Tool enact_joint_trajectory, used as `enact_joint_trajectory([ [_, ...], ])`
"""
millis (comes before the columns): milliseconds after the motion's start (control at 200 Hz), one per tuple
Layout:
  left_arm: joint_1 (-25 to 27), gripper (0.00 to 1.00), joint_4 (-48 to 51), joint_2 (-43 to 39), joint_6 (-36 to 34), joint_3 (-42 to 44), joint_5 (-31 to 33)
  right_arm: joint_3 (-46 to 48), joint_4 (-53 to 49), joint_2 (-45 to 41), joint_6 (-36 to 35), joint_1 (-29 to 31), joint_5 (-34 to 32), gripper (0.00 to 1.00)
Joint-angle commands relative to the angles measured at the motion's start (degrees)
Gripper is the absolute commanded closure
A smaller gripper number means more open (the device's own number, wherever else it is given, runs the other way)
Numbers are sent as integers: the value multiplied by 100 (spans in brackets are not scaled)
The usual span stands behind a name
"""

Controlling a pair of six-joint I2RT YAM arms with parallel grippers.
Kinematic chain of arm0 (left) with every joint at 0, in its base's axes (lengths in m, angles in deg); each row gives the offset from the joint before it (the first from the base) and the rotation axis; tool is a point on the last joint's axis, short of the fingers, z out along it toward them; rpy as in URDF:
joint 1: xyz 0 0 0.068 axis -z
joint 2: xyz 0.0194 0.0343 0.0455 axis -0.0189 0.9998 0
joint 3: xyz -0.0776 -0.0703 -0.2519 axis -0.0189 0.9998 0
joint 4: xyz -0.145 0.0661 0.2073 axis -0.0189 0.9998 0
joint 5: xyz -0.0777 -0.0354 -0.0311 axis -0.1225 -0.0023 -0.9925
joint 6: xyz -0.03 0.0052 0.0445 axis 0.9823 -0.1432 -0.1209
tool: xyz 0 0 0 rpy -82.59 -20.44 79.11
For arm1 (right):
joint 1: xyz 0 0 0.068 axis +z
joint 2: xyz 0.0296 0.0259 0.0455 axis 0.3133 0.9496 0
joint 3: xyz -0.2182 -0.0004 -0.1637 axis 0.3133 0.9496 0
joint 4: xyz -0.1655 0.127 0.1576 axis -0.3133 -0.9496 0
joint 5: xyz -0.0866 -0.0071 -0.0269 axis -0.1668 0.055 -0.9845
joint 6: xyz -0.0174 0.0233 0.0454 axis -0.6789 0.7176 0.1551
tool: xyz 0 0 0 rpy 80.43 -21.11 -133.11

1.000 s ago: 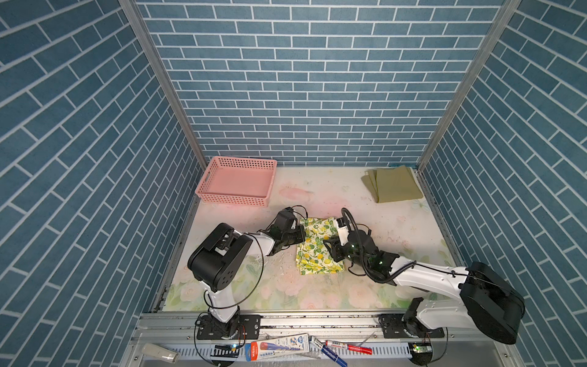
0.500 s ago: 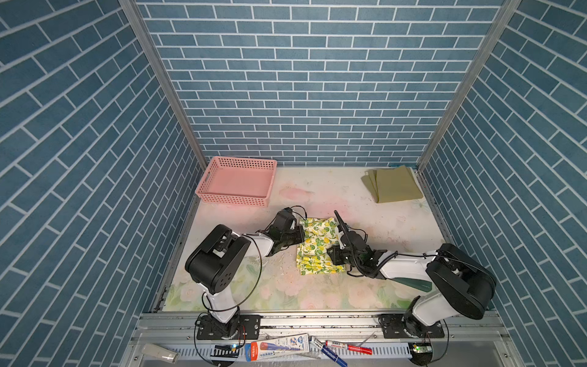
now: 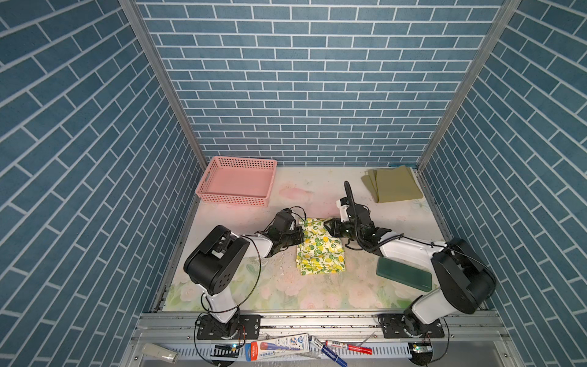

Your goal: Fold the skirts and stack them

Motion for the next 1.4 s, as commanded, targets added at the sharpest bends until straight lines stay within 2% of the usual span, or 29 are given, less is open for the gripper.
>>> enact_joint_trajectory([
  [0, -20, 100, 394, -44, -57, 172, 65, -1, 1050, 813, 465, -230, 707, 66],
  [95, -23, 100, 444, -100, -69, 195, 97, 216, 1825, 1502, 804, -526, 902, 67],
  [160, -23, 100, 487, -120, -87, 173, 102, 406, 1955, 1660, 787, -693, 740, 67],
  [310, -27, 100, 548, -101, -106, 122, 103, 392, 775, 1241, 150, -781, 32, 67],
  [495, -24, 100, 549, 33, -97, 76, 101, 369, -134, 579, -319, -1055, -402, 65],
  [625, -25, 100, 551, 117, -107, 38, 87, 415, -390, 27, -539, -1156, -403, 64],
  [830, -26, 100, 558, 141, -104, 42, 92, 621, -244, -504, -341, -1135, 113, 64],
  [965, -23, 100, 628, 148, -130, -94, 124, 734, -515, -585, -278, -1194, 186, 60],
  [1135, -28, 100, 663, 99, -150, -38, 186, 703, -668, -492, -281, -1345, 510, 42],
  [1230, -28, 100, 656, 105, -166, -17, 203, 615, -626, -240, -318, -1462, 828, 37],
  [1395, -28, 100, 620, 174, -170, -25, 162, 542, 194, 490, -156, -1613, 1716, 31],
])
